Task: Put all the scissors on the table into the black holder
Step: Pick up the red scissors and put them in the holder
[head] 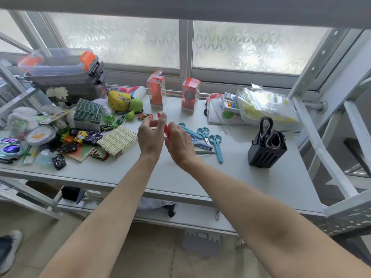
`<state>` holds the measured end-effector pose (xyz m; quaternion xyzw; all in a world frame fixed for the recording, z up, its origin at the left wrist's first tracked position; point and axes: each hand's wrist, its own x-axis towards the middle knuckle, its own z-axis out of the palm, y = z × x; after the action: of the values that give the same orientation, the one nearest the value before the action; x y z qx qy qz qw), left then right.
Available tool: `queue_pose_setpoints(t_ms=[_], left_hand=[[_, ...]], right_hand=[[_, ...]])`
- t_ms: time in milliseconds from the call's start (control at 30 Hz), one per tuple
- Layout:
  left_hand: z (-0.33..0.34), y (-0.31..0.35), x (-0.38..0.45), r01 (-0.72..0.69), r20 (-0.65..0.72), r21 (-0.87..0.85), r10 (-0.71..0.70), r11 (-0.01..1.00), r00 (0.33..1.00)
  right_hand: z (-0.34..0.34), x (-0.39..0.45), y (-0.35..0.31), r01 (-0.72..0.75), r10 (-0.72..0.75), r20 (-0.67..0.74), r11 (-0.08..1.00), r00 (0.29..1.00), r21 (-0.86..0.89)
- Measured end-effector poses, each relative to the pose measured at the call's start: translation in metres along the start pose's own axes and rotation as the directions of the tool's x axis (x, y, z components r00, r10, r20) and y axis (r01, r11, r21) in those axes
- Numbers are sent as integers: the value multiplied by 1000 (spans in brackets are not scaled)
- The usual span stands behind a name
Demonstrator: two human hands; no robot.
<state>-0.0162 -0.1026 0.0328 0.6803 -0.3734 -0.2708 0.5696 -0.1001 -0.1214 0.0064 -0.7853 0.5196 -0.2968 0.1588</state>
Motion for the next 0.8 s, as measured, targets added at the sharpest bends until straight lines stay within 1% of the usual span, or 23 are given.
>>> queue_pose_setpoints(t_ms=[100, 200, 233, 300, 367, 400, 467, 500, 533, 567, 633, 700, 800], left_hand=[[7, 17, -9, -125, 71, 22, 123, 992, 990], [14, 28, -18, -225, 129, -32, 227, 974, 965], [18, 30, -22, -257, 116, -60, 263, 964, 958], [28, 32, -29, -303, 40, -89, 308, 949, 951], [42, 29, -38, -281, 8, -73, 283, 957, 959], [51, 26, -42, -246, 41, -39, 248, 968, 968], [71, 20, -51, -166, 205, 62, 150, 984, 967], [81, 19, -57, -146, 310, 114, 104, 983, 945], [91, 18, -62, -152, 413, 158, 75, 976, 908], [102, 17, -68, -179, 503, 188, 62, 966, 862], [122, 18, -77, -249, 628, 226, 54, 942, 776], [143, 21, -84, -313, 704, 245, 54, 918, 708], [170, 27, -89, -357, 780, 242, 38, 902, 625]], right_hand=[[-15, -2, 9, -74, 91, -89, 980, 992, 184], [-41, -9, 25, -64, 122, -198, 959, 973, 275], [-53, -12, 30, -41, 115, -246, 957, 962, 288], [-79, -18, 38, 21, 103, -347, 941, 932, 337], [-109, -22, 42, 98, 100, -452, 913, 887, 396], [-124, -25, 43, 143, 98, -510, 900, 855, 413], [-154, -31, 47, 223, 90, -628, 888, 773, 401], [-168, -35, 50, 246, 87, -676, 891, 731, 381], [-181, -39, 54, 255, 87, -714, 899, 695, 357], [-193, -42, 60, 249, 94, -742, 908, 663, 338], [-214, -48, 77, 201, 118, -772, 931, 624, 305], [-229, -55, 97, 121, 156, -764, 948, 626, 293], [-237, -68, 122, -30, 238, -683, 953, 690, 301]])
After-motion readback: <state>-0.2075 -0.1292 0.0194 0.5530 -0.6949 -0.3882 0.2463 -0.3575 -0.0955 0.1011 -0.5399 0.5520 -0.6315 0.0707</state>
